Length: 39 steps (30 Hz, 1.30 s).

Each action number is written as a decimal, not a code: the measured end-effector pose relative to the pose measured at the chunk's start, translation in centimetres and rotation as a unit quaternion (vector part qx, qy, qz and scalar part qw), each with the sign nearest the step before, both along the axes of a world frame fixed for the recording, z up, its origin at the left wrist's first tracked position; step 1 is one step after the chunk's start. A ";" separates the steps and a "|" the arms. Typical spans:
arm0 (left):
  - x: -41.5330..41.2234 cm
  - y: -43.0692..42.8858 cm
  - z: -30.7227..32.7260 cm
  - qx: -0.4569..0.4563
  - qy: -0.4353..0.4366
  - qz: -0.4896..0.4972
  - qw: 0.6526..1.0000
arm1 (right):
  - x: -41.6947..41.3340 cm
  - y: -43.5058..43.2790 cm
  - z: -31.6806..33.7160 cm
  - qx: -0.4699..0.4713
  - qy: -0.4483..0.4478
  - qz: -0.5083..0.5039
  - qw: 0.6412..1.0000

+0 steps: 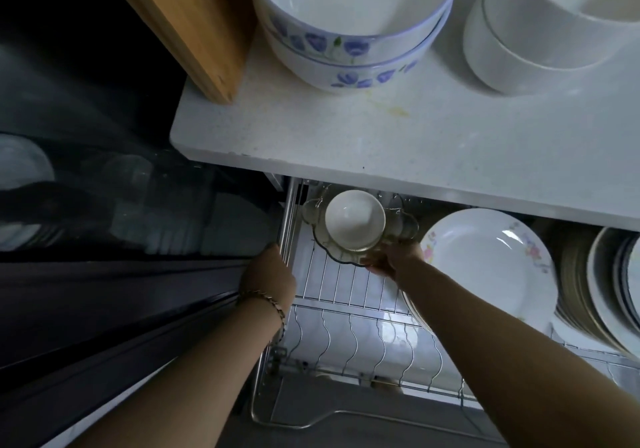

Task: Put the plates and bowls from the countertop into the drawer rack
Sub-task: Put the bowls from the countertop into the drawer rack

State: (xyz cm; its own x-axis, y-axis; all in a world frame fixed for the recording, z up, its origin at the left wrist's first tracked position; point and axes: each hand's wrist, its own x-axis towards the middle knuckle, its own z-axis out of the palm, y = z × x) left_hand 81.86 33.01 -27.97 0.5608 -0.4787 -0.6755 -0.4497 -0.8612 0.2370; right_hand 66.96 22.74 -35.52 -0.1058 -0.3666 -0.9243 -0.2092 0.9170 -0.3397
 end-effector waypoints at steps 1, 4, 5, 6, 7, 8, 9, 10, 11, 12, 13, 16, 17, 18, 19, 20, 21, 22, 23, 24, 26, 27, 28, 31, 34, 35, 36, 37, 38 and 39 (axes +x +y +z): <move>0.0 0.1 -0.1 -0.003 -0.005 -0.001 1.000 | 0.3 0.3 -0.3 0.007 0.006 -0.022 1.000; 0.0 0.2 -0.2 -0.003 -0.009 -0.003 1.000 | 1.1 1.3 -1.3 -0.002 -0.028 -0.127 0.991; 0.1 0.1 -0.3 -0.001 -0.008 -0.004 1.000 | 1.3 1.6 -1.6 -0.012 -0.040 -0.137 0.990; 0.1 0.1 -0.3 -0.001 -0.009 -0.006 1.000 | 1.3 2.0 -1.9 -0.021 -0.040 -0.133 0.990; 0.2 0.1 -0.3 -0.001 -0.010 -0.008 1.000 | 1.2 2.2 -2.0 -0.038 -0.013 -0.104 0.994; 0.2 0.1 -0.3 0.000 -0.007 -0.010 1.000 | 0.9 2.3 -2.2 -0.062 0.027 -0.051 0.996; 0.1 0.2 -0.2 0.008 -0.001 -0.016 1.000 | 0.5 2.3 -1.9 -0.079 0.065 0.012 0.995; 0.0 0.3 0.0 0.023 0.003 -0.030 0.999 | 0.1 2.1 -1.2 -0.083 0.086 0.084 0.989; -0.2 0.4 0.4 0.037 0.000 -0.044 0.998 | -0.3 1.9 0.4 -0.078 0.094 0.159 0.980; -0.3 0.5 0.9 0.038 -0.012 -0.050 0.998 | -0.7 1.6 2.2 -0.068 0.094 0.237 0.965; -0.6 0.4 1.7 0.010 -0.031 -0.043 0.999 | -1.0 1.3 4.6 -0.051 0.085 0.311 0.945; -1.6 -1.1 6.4 -0.247 -0.089 0.015 0.965 | -1.1 -0.1 13.3 -0.016 -0.008 0.416 0.909; -1.9 -1.8 8.4 -0.338 -0.110 0.026 0.934 | -0.8 -0.6 16.6 -0.001 -0.050 0.420 0.906; -2.1 -2.6 10.6 -0.410 -0.123 0.042 0.903 | -0.5 -1.1 19.9 0.003 -0.083 0.423 0.902; -2.1 -3.5 12.6 -0.462 -0.113 0.068 0.877 | -0.1 -1.8 22.9 -0.015 -0.099 0.423 0.901; -1.8 -4.5 14.3 -0.495 -0.080 0.099 0.860 | 0.4 -2.7 25.5 -0.047 -0.108 0.407 0.906; -1.4 -5.7 15.9 -0.509 -0.030 0.134 0.850 | 1.1 -3.7 27.5 -0.078 -0.115 0.373 0.917; -0.9 -6.9 17.1 -0.506 0.031 0.169 0.845 | 1.8 -4.7 28.8 -0.104 -0.122 0.329 0.931; -0.3 -8.2 18.0 -0.484 0.092 0.202 0.846 | 2.6 -5.7 29.5 -0.121 -0.128 0.281 0.943; 0.3 -9.4 18.8 -0.446 0.139 0.230 0.854 | 3.7 -6.6 29.6 -0.129 -0.133 0.233 0.955; 1.4 -11.4 19.8 -0.351 0.209 0.269 0.872 | 5.6 -7.6 28.9 -0.137 -0.149 0.157 0.967; 1.8 -12.1 20.2 -0.318 0.245 0.281 0.872 | 6.3 -7.8 28.1 -0.156 -0.150 0.135 0.967; 2.1 -12.4 20.5 -0.299 0.277 0.288 0.866 | 6.8 -7.9 27.3 -0.185 -0.149 0.121 0.964; 2.7 -12.1 20.2 -0.293 0.295 0.273 0.867 | 6.7 -6.8 25.7 -0.255 -0.147 0.099 0.950; 2.1 -10.4 20.6 -0.275 0.265 0.242 0.892 | 4.5 -4.5 26.7 -0.292 -0.133 0.114 0.940; 1.6 -9.5 21.1 -0.268 0.262 0.234 0.897 | 3.2 -3.5 27.2 -0.301 -0.130 0.136 0.935; 1.0 -8.5 21.5 -0.262 0.260 0.222 0.902 | 1.7 -2.5 27.8 -0.305 -0.130 0.159 0.930; 0.3 -7.4 21.9 -0.255 0.257 0.205 0.909 | 0.0 -1.5 28.5 -0.303 -0.133 0.184 0.925; -0.6 -6.3 22.2 -0.249 0.254 0.180 0.917 | -1.8 -0.4 29.2 -0.298 -0.142 0.206 0.921; -1.6 -5.1 22.5 -0.245 0.255 0.152 0.923 | -3.7 0.5 29.8 -0.288 -0.147 0.223 0.920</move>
